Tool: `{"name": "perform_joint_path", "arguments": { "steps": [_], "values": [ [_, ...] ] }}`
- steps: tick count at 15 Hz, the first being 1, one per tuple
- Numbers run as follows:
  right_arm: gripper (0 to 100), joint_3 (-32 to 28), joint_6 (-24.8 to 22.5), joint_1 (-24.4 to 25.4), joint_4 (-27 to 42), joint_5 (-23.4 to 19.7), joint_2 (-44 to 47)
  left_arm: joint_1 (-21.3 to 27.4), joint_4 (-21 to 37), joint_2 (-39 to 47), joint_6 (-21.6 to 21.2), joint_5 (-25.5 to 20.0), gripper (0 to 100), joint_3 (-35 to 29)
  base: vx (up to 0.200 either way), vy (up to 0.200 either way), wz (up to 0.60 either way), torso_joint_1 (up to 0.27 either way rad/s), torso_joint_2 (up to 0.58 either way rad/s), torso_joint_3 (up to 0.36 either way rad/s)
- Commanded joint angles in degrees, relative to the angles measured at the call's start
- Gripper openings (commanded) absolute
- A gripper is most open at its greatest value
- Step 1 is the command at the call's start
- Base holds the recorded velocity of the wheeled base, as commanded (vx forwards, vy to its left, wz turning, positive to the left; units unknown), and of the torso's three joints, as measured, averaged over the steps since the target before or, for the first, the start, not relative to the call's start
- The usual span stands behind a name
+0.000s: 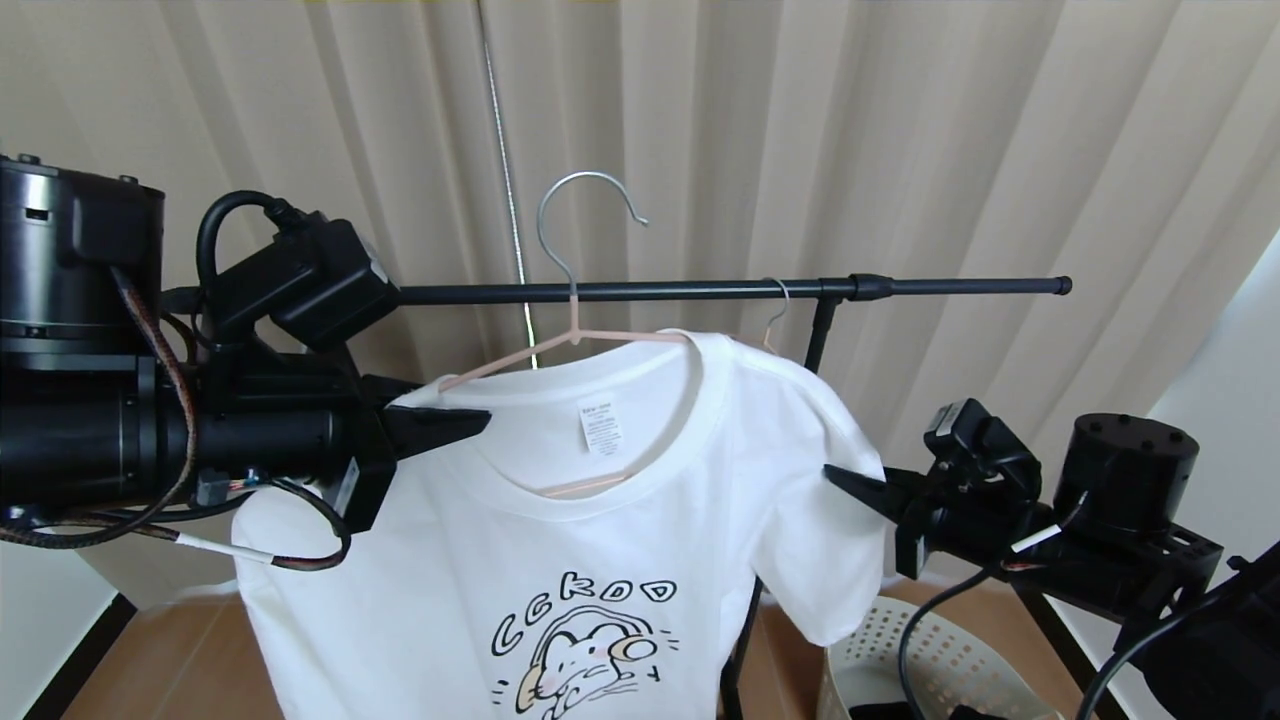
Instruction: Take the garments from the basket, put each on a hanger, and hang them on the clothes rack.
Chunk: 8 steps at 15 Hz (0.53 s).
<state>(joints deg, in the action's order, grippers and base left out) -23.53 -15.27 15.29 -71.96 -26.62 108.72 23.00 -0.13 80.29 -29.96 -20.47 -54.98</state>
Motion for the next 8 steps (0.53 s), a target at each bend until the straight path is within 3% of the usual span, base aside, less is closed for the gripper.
{"name": "perform_joint_path", "arguments": {
  "steps": [1,6,8],
  "values": [
    [0,-0.64,-0.02,-0.79,-0.02,-0.01,0.97,-0.06,-0.04,-0.75,-0.01,-0.01,0,0.22,0.0,0.0,0.0,0.0,0.0,0.0],
    [0,-2.05,0.07,-2.54,0.07,0.17,2.47,-1.21,-0.04,-2.59,0.08,-0.1,0,2.51,0.0,0.0,0.0,0.0,0.0,0.0],
    [0,-2.49,0.07,-2.45,0.15,2.54,2.91,-1.29,-0.13,-2.86,0.08,-0.1,0,2.68,0.0,0.0,0.0,0.0,0.0,0.0]
  ]
}}
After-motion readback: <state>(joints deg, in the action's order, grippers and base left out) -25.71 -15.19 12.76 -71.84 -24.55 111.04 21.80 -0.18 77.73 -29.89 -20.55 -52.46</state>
